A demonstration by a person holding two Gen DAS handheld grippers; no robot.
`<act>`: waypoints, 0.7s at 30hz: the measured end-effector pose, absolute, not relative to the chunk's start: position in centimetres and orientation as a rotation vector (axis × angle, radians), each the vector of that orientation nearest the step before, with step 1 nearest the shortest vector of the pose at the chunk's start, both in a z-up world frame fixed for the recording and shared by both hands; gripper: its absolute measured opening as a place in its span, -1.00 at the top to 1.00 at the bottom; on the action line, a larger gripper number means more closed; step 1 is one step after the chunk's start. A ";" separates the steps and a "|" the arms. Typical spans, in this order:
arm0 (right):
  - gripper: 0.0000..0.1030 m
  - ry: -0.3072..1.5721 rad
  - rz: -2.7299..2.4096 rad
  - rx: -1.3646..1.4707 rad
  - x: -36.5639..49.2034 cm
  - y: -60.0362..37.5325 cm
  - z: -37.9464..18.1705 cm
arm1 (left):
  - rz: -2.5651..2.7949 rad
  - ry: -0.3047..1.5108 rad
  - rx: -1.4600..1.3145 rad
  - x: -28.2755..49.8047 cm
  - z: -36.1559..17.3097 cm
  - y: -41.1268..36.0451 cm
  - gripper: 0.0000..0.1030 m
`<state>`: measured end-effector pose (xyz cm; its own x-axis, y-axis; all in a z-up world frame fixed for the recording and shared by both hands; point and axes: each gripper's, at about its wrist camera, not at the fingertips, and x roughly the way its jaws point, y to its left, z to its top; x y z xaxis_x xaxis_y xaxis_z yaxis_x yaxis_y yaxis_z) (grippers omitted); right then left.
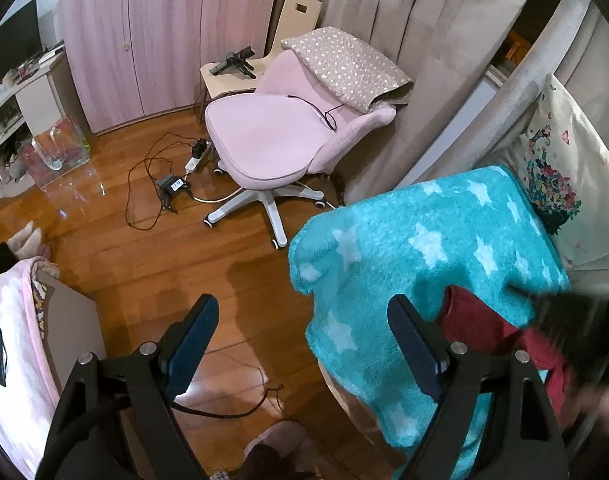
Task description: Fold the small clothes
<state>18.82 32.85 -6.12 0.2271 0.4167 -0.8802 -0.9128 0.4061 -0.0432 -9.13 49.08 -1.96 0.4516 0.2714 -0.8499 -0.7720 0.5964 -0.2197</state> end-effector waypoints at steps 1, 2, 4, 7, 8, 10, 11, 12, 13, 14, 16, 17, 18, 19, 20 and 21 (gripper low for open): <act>0.99 0.895 0.975 -0.623 20.0 33.3 -5.3 | 0.704 0.880 -0.664 -9.1 -2.1 49.1 -0.66; 0.96 0.855 0.914 -0.596 21.6 33.8 -4.6 | 0.700 0.884 -0.669 -9.0 -2.2 49.1 -0.66; 0.94 0.869 0.806 -0.544 24.6 33.4 -3.5 | 0.690 0.885 -0.681 -9.1 -2.3 48.9 -0.66; 0.09 0.954 0.947 -0.412 24.1 30.7 -2.1 | 0.694 0.875 -0.667 -9.6 -2.1 48.9 -0.66; -0.32 0.967 1.016 -0.435 22.6 29.5 -2.2 | 0.699 0.875 -0.666 -9.8 -2.1 49.1 -0.66; -0.32 0.988 1.106 -0.497 19.3 27.6 -3.2 | 0.711 0.879 -0.685 -10.2 -2.5 49.6 -0.66; -0.32 1.007 1.138 -0.578 17.3 26.6 -4.3 | 0.719 0.882 -0.696 -10.3 -2.7 49.9 -0.66; -0.32 1.001 1.150 -0.662 15.8 25.9 -5.1 | 0.727 0.886 -0.711 -10.4 -3.0 50.1 -0.66; -0.32 0.973 1.146 -0.737 14.8 25.4 -5.8 | 0.732 0.891 -0.725 -10.4 -3.3 50.3 -0.66; -0.32 0.925 1.132 -0.821 13.8 24.9 -6.6 | 0.733 0.895 -0.733 -10.3 -3.5 50.4 -0.66; -0.32 0.874 1.126 -0.894 13.4 24.7 -7.2 | 0.725 0.901 -0.744 -10.0 -3.8 50.3 -0.66; -0.32 0.859 1.124 -0.907 13.4 24.9 -7.5 | 0.716 0.904 -0.744 -9.7 -3.8 50.2 -0.66; -0.32 0.840 1.121 -0.921 13.5 25.2 -7.7 | 0.705 0.907 -0.737 -9.3 -3.8 49.9 -0.66; -0.32 0.820 1.116 -0.939 13.8 25.3 -8.2 | 0.696 0.910 -0.726 -8.9 -3.8 49.6 -0.66; -0.29 0.793 1.107 -0.977 13.7 25.9 -8.9 | 0.683 0.916 -0.712 -8.5 -3.8 49.2 -0.66; 0.13 0.778 1.102 -1.020 13.7 26.4 -9.8 | 0.672 0.921 -0.704 -8.2 -3.8 48.9 -0.66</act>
<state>13.72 26.41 -9.76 0.2870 0.3363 -0.8970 -0.9578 0.1171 -0.2625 -8.23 48.88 -3.79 0.4415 0.2100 -0.8723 -0.7667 0.5934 -0.2452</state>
